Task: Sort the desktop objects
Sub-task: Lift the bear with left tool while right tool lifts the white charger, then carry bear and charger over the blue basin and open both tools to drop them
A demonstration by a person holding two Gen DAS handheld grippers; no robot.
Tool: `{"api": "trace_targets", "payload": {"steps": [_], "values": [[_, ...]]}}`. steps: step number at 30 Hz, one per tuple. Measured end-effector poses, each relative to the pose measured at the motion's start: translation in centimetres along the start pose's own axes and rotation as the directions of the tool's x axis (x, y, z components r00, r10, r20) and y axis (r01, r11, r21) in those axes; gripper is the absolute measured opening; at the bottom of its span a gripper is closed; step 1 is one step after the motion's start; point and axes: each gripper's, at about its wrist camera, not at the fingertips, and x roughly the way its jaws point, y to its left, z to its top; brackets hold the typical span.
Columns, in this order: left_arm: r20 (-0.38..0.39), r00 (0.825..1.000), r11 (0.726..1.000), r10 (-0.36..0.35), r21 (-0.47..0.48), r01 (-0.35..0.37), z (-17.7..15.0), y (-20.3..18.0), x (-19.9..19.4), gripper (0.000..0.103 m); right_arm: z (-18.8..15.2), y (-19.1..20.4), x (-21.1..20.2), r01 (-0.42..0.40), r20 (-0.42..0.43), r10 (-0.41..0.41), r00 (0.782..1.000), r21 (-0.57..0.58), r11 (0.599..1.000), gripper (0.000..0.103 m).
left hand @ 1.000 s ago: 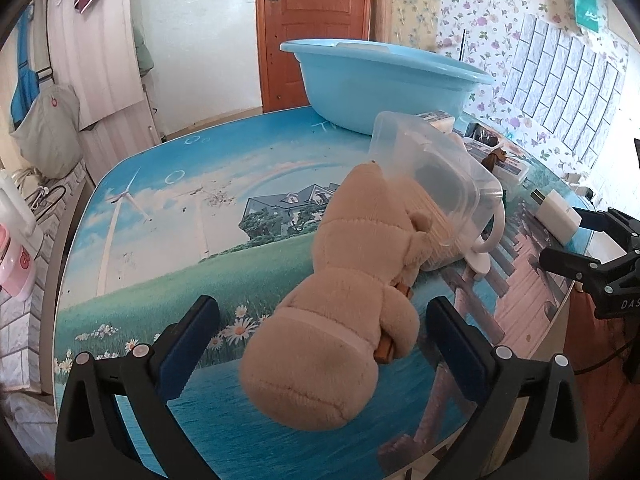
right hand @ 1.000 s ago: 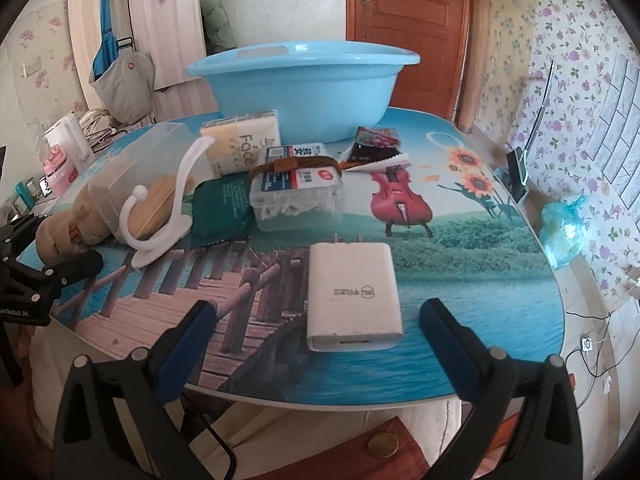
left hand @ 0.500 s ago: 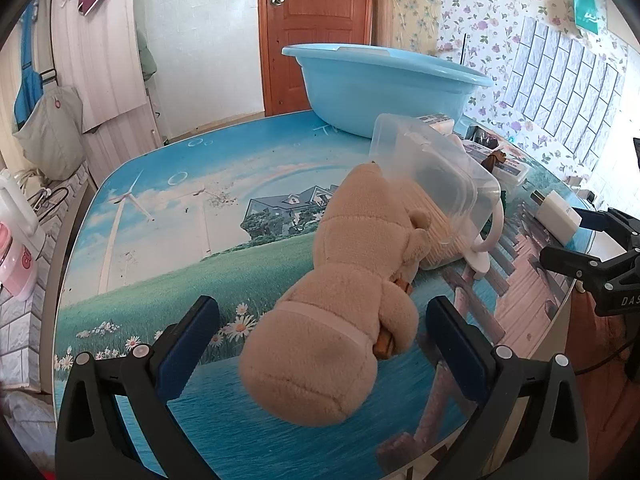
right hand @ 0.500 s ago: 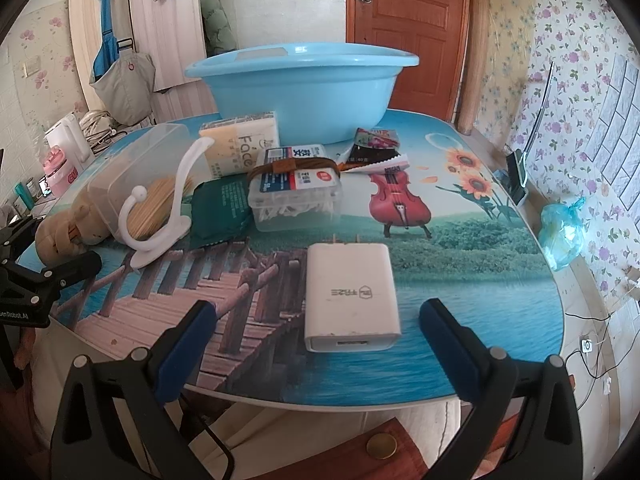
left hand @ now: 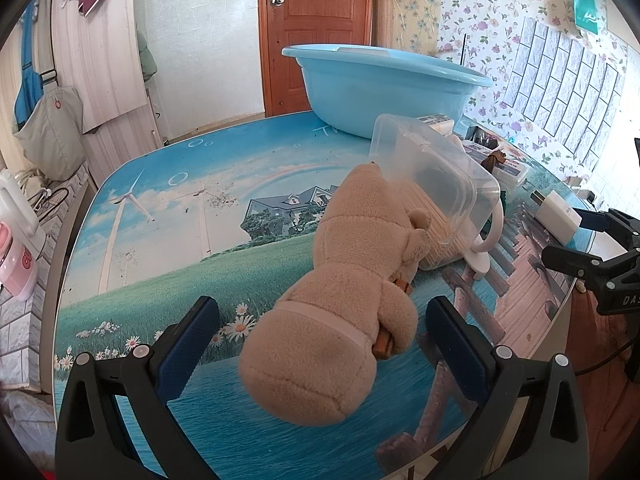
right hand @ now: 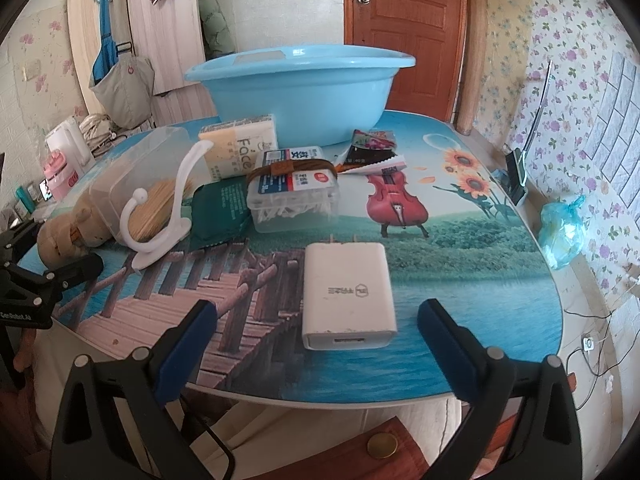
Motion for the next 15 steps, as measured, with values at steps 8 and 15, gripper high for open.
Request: {"api": "trace_targets", "payload": {"steps": [8, 15], "values": [[0.012, 0.999, 0.997, -0.046, 0.055, 0.045, -0.1, -0.7, -0.8, 0.073, 0.1, -0.2, -1.0, -0.031, 0.015, 0.031, 0.999, 0.015, 0.999, 0.059], [0.006, 0.998, 0.996, -0.057, 0.069, 0.057, 0.0, -1.0, -1.2, 0.054, -0.2, -1.3, -1.8, -0.093, 0.033, 0.091, 0.995, 0.076, 0.993, 0.039]]}}
